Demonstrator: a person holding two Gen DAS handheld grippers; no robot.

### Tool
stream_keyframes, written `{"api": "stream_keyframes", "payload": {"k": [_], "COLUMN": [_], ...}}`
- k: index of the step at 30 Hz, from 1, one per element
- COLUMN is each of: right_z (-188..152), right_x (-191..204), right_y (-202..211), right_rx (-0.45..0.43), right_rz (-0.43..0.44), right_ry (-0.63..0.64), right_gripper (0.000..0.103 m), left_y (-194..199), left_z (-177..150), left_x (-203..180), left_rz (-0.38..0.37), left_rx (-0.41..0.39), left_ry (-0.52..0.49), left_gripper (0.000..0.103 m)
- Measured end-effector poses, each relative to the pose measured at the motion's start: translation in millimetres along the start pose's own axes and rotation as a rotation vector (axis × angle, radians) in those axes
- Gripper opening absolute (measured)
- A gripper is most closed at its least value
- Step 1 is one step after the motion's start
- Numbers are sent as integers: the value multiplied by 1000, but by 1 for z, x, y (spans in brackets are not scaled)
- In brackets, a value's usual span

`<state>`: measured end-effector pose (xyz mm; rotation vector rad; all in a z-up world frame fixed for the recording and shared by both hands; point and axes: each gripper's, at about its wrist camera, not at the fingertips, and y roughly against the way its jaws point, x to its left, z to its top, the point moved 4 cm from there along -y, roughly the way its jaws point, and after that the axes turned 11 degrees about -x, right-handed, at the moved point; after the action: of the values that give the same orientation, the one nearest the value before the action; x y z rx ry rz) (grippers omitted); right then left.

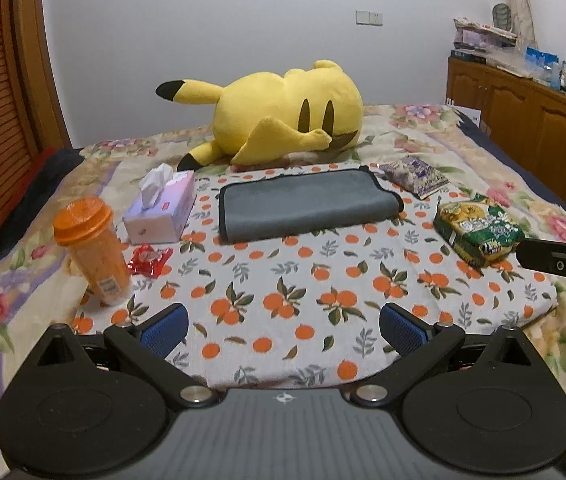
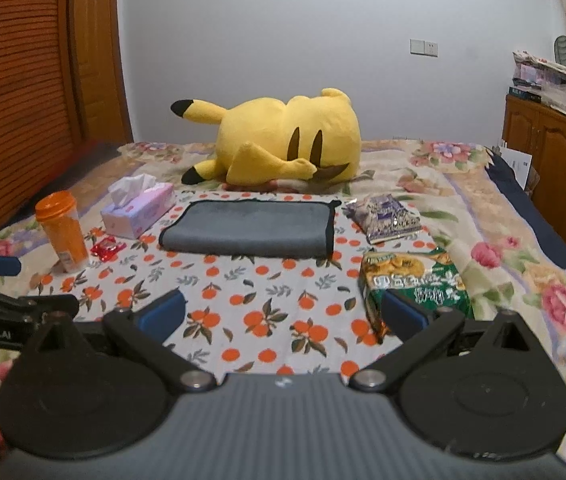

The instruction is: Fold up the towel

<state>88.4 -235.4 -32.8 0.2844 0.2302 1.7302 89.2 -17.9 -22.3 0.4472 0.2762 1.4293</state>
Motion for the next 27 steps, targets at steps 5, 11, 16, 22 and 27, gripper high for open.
{"api": "stream_keyframes", "payload": {"k": [5,11,16,22,27], "right_z": [-8,-15,-19,-24,-29], "right_x": [0,-1,1,2,3], "right_y": [4,11,17,20,20], "right_rx": [8,17,18,18,20], "right_rz": [-2,-4,-6,-4,-11], "right_ry": [-6,-13,-13,-33,-34], "right_gripper": [103,103,103,103,103], "left_y": [4,12,19,21,21], "left_z": [-10,-21,-31,-41,-49], "left_x": [0,-2,-4,-7,-6], "left_rz": [4,2,1,6,10], "left_rx": [11,24,30,35,32], "left_ry": [-2,21,33,32,38], "left_gripper": [103,103,103,103,103]}}
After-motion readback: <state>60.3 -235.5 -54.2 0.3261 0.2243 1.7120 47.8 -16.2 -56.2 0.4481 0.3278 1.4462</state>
